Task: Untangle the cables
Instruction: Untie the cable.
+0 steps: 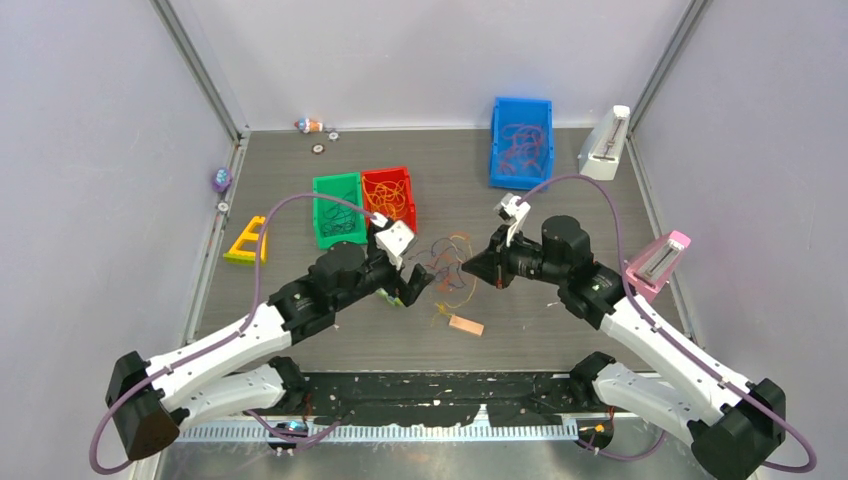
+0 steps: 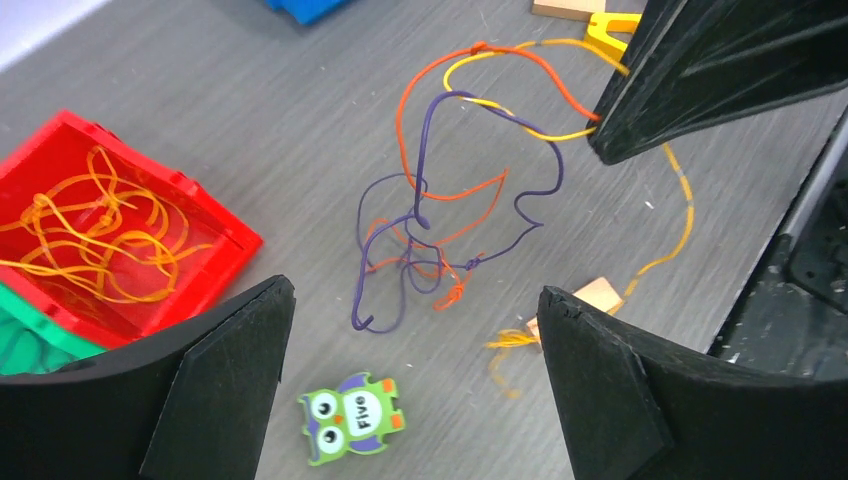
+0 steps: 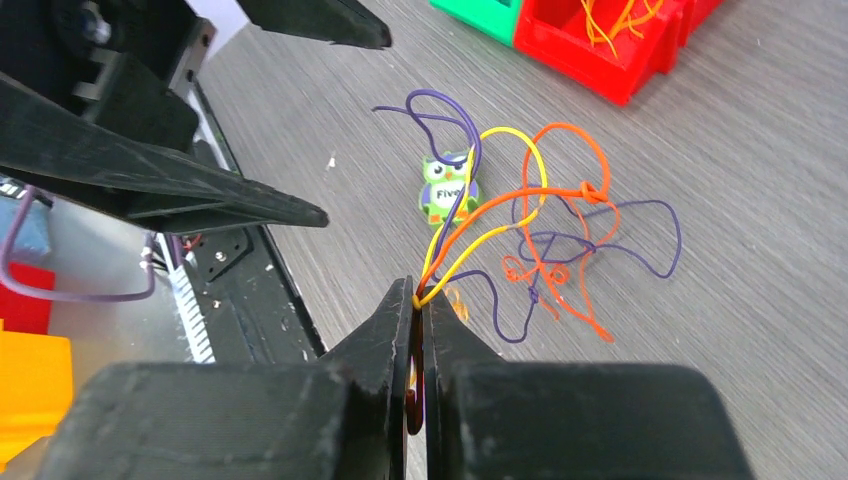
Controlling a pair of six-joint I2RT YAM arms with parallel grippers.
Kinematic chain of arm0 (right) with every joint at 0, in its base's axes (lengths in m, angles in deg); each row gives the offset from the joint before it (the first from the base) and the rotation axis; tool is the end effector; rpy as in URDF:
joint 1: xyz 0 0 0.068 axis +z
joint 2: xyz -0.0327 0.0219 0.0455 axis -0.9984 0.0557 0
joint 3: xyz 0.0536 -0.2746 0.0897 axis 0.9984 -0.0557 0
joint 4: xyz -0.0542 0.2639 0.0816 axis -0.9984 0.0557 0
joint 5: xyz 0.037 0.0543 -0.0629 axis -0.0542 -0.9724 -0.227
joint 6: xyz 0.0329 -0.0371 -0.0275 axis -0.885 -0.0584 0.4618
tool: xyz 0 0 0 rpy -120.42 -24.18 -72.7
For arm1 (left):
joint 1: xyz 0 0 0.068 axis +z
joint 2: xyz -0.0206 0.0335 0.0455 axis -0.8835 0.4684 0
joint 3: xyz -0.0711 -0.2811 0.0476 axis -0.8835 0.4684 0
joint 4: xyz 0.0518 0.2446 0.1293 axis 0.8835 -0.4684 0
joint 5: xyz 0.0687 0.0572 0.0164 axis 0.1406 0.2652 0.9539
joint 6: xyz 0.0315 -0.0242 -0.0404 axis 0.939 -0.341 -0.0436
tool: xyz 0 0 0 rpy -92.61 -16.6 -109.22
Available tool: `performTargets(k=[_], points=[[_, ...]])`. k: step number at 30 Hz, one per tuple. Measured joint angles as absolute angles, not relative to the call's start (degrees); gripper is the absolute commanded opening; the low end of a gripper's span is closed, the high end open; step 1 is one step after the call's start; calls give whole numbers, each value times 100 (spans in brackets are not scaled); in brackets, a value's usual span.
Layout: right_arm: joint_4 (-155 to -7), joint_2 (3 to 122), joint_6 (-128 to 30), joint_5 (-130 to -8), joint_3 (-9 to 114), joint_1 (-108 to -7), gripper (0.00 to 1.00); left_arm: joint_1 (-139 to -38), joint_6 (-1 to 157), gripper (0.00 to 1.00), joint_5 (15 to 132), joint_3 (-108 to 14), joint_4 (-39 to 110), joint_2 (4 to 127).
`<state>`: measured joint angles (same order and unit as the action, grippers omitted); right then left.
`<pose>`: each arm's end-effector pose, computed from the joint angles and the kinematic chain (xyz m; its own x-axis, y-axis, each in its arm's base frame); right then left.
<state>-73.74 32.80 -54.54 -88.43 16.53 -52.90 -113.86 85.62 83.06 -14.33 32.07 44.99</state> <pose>0.1700 0.1357 0.3048 -0.4494 -0.0746 -0.8902 -0.7729 0.5322 0.3456 0.1469 -0.1850 0.3035 -0.2206 0.1758 -0.9594 0.7582 0.6497 -0.0552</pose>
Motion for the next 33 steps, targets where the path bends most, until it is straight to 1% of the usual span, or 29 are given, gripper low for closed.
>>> performTargets(k=[4, 10, 12, 16, 19, 20, 21, 23, 24, 29, 33], points=[[-7251, 3282, -5445, -9049, 1954, -5288, 6, -11386, 9152, 90, 8306, -1435, 3277, 4455], [-7170, 3282, -5421, -9254, 2096, -5290, 6, -11386, 9497, 88, 8306, -1612, 3347, 4766], [-7098, 3282, -5417, -9278, 2096, -5290, 6, -11386, 9548, 85, 8350, -1619, 3371, 4786], [-6982, 3282, -5401, -9337, 2096, -5290, 6, -11386, 9607, 69, 8396, -1619, 3544, 4786], [-6939, 3269, -5401, -9372, 2096, -5288, 6, -11386, 9644, 55, 8372, -1715, 3552, 4890], [-6934, 3262, -5404, -9381, 2096, -5288, 6, -11386, 9670, 48, 8330, -1796, 3533, 4971], [-6932, 3256, -5404, -9383, 2096, -5285, 6, -11386, 9683, 37, 8269, -1888, 3513, 5067], [-6930, 3247, -5406, -9394, 2096, -5283, 6, -11386, 9666, 5, 8103, -1984, 3539, 5199], [-6930, 3243, -5408, -9394, 2096, -5283, 6, -11386, 9615, 0, 8037, -1982, 3557, 5220], [-6930, 3236, -5474, -9176, 2046, -5283, 10, -11386, 9281, 0, 7980, -1814, 3839, 5220], [-6873, 3177, -5548, -8446, 1858, -5274, 10, -11386, 9019, 0, 8501, -1508, 3917, 4965]])
